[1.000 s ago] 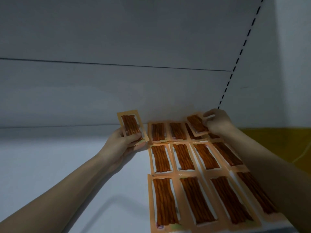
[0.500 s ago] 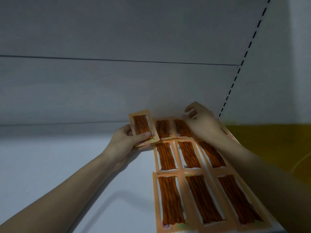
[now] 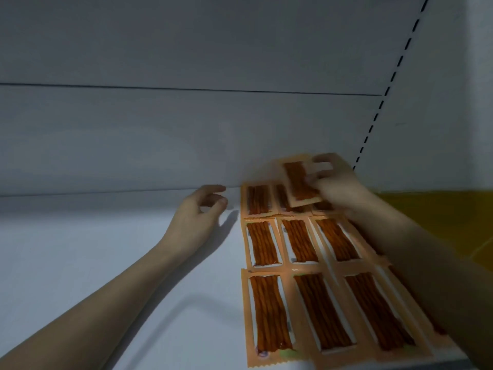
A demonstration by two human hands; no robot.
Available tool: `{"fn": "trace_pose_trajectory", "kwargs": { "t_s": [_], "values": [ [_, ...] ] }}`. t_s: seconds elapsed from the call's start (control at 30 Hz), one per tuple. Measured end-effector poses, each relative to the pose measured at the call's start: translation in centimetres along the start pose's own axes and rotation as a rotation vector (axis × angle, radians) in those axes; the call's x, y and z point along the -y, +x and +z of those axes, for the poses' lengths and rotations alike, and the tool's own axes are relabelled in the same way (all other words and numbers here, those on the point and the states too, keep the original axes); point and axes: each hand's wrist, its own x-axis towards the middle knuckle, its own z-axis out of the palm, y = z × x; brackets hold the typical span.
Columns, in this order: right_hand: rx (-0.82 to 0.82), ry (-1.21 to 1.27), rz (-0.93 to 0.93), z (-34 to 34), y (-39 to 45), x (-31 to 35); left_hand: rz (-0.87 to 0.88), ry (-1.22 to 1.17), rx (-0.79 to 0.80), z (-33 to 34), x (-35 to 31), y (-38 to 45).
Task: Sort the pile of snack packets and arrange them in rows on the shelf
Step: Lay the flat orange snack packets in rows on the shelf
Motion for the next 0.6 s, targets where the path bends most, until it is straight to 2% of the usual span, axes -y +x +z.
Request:
{"fn": "trace_pose_trajectory", "kwargs": {
  "t_s": [0.1,0.17,0.37,0.43,0.53,0.6],
  "values": [
    [-0.136,-0.209,0.067,-4.4,2.3,-2.2,0.116,0.366,0.010,0.0,1.2,0.3],
    [-0.153,-0.309,0.119,-6.5,3.6,-3.4,0.104,0.529,0.030,-0.2,1.6,0.4],
    [-0.123,-0.484,0.183,-7.4,5.7,-6.0,0.032,0.692,0.009,-0.5,2.4,0.9],
    [-0.118,-0.587,0.144,-6.8,5.6,-6.8,0.011,0.704,0.005,-0.4,2.5,1.1],
    [-0.233,-0.726,0.013,-6.9,5.1,-7.6,0.008,0.776,0.038,-0.1,2.3,1.1],
    [-0.266,-0.703,-0.121,-6.6,4.5,-6.9,0.004,0.803,0.045,0.1,2.2,1.0]
  ]
}}
